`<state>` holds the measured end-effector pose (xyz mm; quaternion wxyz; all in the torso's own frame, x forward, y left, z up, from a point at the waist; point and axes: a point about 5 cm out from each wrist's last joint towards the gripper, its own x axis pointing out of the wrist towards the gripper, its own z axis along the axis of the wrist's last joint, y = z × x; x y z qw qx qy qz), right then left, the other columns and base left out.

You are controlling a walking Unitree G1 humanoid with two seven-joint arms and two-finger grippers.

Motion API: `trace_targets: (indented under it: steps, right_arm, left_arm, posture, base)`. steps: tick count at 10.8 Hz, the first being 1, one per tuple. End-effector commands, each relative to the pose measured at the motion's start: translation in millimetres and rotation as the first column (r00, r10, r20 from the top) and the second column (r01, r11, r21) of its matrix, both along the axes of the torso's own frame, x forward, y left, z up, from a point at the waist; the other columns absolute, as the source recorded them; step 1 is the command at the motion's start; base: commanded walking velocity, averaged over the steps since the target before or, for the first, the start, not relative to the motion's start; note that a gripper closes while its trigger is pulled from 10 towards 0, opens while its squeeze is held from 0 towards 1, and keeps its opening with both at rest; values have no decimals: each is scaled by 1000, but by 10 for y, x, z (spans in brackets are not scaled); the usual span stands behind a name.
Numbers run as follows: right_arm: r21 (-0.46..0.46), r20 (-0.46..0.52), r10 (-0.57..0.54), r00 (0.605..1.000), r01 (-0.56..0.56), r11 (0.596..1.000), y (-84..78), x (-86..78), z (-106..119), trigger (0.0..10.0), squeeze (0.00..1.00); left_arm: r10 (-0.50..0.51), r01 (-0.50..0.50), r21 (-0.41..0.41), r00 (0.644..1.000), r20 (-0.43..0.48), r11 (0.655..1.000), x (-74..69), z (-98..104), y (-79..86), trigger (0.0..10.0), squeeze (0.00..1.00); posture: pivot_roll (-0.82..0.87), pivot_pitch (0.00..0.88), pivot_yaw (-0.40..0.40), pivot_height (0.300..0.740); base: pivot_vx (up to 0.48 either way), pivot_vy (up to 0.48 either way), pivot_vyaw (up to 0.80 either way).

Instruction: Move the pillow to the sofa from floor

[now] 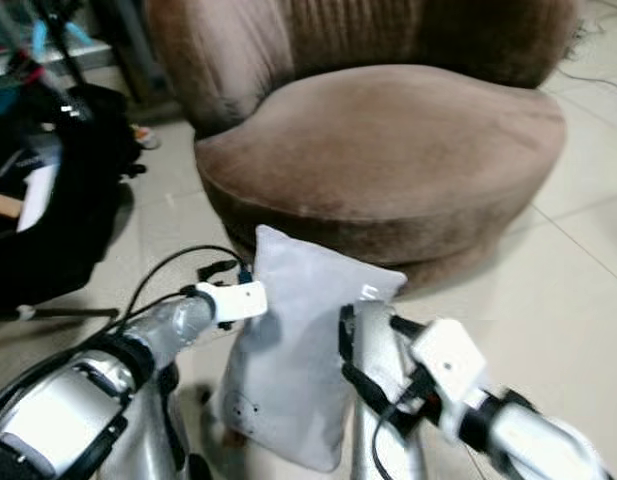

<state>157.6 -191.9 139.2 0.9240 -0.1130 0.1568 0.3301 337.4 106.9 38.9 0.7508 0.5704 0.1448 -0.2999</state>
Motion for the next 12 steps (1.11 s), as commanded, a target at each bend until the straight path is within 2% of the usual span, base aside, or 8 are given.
trace_targets:
  steps: [1,2,5,7,9,10,11,12]
  right_arm:
    - [-3,9,-10,1000,10,1000,-33,-44,78,10000,0]
    - [-8,-3,-34,999,34,999,-85,-144,130,10000,0]
    - [-69,-53,-130,990,126,990,-291,-561,381,10000,0]
    - [-95,-57,-193,979,187,978,-463,-658,532,10000,0]
    - [-81,-49,-237,970,233,969,-544,-686,602,10000,0]
    - [-77,-66,-239,969,234,969,-557,-703,604,10000,0]
    - [-75,-77,-234,969,229,971,-550,-698,593,10000,0]
    - [-69,-87,-233,969,228,971,-548,-702,605,10000,0]
  left_arm:
    - [-3,2,32,1000,21,999,36,39,16,10000,0]
    - [-26,24,54,999,27,998,34,40,-20,10000,0]
    - [34,-34,16,999,9,999,9,-1,-38,10000,0]
    - [47,-47,30,999,11,998,-12,-34,-26,10000,0]
    - [38,-41,70,998,52,997,0,-23,-9,10000,0]
    - [16,-25,111,997,78,994,4,-19,-2,10000,1000]
    - [30,-32,90,999,24,995,-36,-70,-14,10000,1000]
    - [36,-38,81,999,19,996,-45,-81,-17,10000,1000]
  posture:
    - [-615,94,153,331]
    - [-648,129,139,331]
    - [-755,232,58,331]
    - [-784,273,16,331]
    - [-775,272,13,331]
    - [-763,274,11,331]
    - [-760,275,9,331]
    - [-761,278,7,331]
  base:
    - [0,0,0]
    - [0,0,0]
    - [0,0,0]
    - [0,0,0]
    - [0,0,0]
    - [0,0,0]
    - [0,0,0]
    - [0,0,0]
